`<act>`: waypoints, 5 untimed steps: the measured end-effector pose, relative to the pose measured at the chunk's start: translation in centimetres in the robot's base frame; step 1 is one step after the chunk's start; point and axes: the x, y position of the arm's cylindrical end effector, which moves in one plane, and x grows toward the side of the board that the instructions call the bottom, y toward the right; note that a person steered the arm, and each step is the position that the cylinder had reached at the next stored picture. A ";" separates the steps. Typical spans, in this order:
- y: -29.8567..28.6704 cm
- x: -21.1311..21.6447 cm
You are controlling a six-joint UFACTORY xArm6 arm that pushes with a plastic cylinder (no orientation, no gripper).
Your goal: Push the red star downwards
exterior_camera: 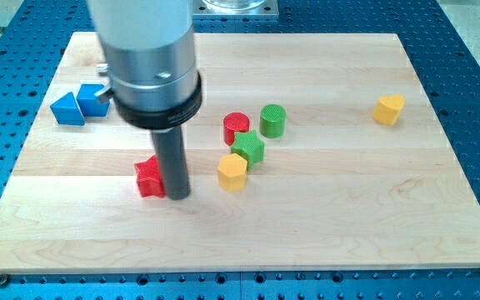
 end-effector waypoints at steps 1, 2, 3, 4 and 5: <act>-3.9 0.0; -7.0 0.0; -4.7 -2.2; -1.7 -2.4; 0.7 -4.7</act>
